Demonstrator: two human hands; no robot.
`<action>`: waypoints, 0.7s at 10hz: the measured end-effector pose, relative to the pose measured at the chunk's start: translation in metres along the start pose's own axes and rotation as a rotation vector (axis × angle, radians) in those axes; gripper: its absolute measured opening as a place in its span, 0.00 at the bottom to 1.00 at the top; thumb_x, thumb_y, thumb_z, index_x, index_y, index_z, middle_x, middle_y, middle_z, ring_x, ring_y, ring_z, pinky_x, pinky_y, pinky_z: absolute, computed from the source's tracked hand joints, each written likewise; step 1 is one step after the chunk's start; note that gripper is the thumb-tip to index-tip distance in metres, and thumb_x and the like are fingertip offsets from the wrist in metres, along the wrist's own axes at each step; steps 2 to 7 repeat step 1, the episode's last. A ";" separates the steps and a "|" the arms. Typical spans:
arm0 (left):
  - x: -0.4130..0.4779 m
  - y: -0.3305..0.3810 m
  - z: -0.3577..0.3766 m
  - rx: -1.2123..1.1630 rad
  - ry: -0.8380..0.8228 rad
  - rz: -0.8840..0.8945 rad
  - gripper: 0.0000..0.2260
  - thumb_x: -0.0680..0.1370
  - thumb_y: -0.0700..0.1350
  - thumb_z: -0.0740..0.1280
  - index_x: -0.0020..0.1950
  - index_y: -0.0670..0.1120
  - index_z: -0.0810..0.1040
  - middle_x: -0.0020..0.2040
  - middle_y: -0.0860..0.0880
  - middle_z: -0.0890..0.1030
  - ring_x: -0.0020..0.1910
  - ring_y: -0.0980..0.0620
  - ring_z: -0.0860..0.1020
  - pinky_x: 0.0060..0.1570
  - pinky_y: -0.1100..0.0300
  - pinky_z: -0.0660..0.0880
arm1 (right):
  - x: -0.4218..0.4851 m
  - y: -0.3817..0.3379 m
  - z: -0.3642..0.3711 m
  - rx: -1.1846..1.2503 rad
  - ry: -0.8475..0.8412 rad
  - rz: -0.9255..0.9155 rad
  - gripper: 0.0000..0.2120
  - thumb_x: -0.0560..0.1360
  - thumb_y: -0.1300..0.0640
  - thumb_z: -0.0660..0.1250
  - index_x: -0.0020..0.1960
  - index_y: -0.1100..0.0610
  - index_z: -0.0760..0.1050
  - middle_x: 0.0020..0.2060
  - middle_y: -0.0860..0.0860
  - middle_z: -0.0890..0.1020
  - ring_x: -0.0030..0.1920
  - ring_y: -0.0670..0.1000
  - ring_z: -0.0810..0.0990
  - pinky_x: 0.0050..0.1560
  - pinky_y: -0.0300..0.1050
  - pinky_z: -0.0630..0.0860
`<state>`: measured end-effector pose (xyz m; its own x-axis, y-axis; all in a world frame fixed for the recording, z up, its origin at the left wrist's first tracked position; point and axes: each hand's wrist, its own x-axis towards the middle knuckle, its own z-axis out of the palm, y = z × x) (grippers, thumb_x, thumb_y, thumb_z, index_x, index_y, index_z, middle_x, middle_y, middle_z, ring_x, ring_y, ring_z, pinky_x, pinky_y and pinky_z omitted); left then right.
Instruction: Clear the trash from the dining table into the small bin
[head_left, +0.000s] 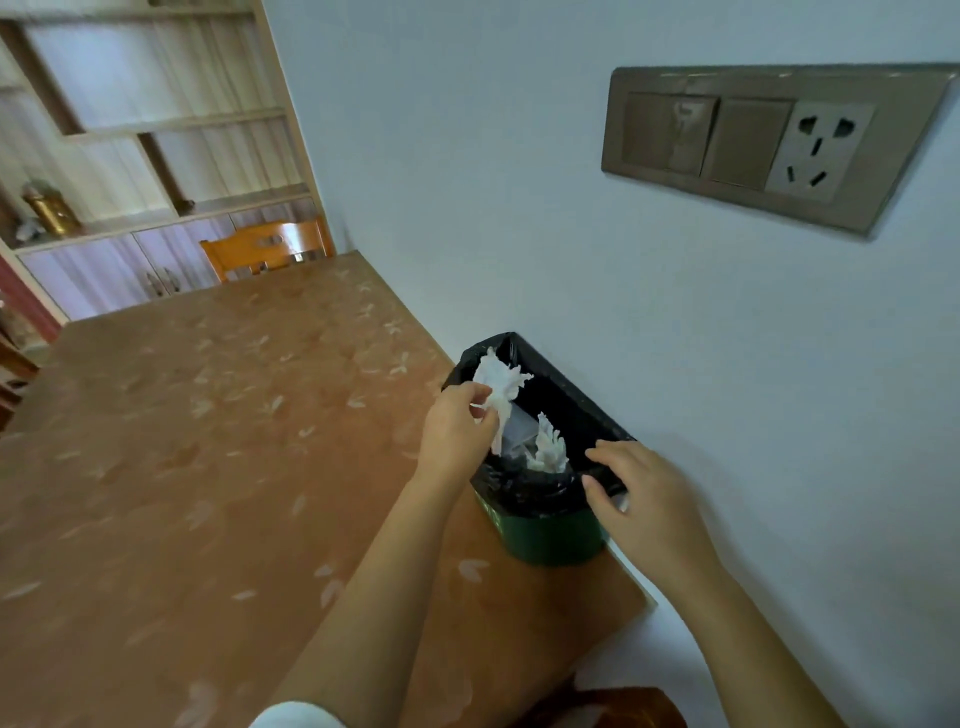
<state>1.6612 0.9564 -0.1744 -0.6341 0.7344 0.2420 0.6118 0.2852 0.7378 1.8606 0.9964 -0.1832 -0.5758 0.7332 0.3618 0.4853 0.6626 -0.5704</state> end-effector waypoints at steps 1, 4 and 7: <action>-0.018 -0.004 0.000 0.051 -0.019 0.059 0.12 0.77 0.42 0.63 0.59 0.43 0.75 0.52 0.48 0.77 0.44 0.57 0.73 0.41 0.64 0.70 | -0.005 -0.002 0.002 -0.001 0.003 0.005 0.13 0.73 0.58 0.66 0.57 0.58 0.76 0.57 0.54 0.79 0.58 0.54 0.75 0.57 0.48 0.71; -0.018 -0.004 0.000 0.051 -0.019 0.059 0.12 0.77 0.42 0.63 0.59 0.43 0.75 0.52 0.48 0.77 0.44 0.57 0.73 0.41 0.64 0.70 | -0.005 -0.002 0.002 -0.001 0.003 0.005 0.13 0.73 0.58 0.66 0.57 0.58 0.76 0.57 0.54 0.79 0.58 0.54 0.75 0.57 0.48 0.71; -0.018 -0.004 0.000 0.051 -0.019 0.059 0.12 0.77 0.42 0.63 0.59 0.43 0.75 0.52 0.48 0.77 0.44 0.57 0.73 0.41 0.64 0.70 | -0.005 -0.002 0.002 -0.001 0.003 0.005 0.13 0.73 0.58 0.66 0.57 0.58 0.76 0.57 0.54 0.79 0.58 0.54 0.75 0.57 0.48 0.71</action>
